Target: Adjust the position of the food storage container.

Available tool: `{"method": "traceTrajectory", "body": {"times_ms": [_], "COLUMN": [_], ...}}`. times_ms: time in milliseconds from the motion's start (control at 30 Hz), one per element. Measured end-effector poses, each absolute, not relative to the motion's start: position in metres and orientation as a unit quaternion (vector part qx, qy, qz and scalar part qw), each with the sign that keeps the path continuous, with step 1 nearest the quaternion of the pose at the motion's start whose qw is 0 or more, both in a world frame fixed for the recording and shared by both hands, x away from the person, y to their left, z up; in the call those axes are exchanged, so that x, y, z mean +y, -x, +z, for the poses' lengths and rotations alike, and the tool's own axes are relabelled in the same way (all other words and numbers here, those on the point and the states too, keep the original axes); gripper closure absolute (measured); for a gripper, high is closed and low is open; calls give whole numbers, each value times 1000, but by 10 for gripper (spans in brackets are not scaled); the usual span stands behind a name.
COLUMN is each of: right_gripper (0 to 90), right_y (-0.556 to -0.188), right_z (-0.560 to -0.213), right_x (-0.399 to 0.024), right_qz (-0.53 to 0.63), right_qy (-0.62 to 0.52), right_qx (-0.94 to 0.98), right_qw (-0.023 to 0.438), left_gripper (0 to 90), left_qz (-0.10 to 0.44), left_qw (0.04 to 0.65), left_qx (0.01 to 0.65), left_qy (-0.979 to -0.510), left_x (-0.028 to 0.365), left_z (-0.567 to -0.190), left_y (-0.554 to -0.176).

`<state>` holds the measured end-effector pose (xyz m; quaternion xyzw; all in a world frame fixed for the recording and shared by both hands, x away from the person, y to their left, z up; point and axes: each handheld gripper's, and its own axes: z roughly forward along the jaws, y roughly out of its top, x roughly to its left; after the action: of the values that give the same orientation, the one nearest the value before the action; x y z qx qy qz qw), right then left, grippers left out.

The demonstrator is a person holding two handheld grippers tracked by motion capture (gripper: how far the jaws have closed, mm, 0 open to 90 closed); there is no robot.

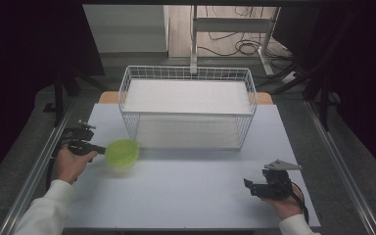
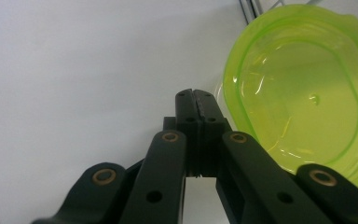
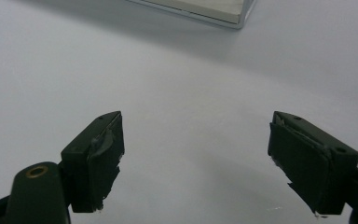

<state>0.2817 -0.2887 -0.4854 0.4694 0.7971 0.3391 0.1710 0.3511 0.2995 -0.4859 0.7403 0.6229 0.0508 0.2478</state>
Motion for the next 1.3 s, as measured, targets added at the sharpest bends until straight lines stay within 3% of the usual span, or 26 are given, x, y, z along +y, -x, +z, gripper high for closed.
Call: {"method": "traceTrajectory", "body": {"times_ms": [1300], "right_gripper": [183], "right_y": [-282], "right_z": [-484], "right_x": [-289], "right_qz": [339], "right_qy": [-474], "right_qx": [795], "right_qw": [171], "left_gripper": [899], "left_qz": [3], "left_qw": [273], "left_qx": [599], "left_qy": [-753], "left_x": [237], "left_z": [-502], "left_y": [-358]}}
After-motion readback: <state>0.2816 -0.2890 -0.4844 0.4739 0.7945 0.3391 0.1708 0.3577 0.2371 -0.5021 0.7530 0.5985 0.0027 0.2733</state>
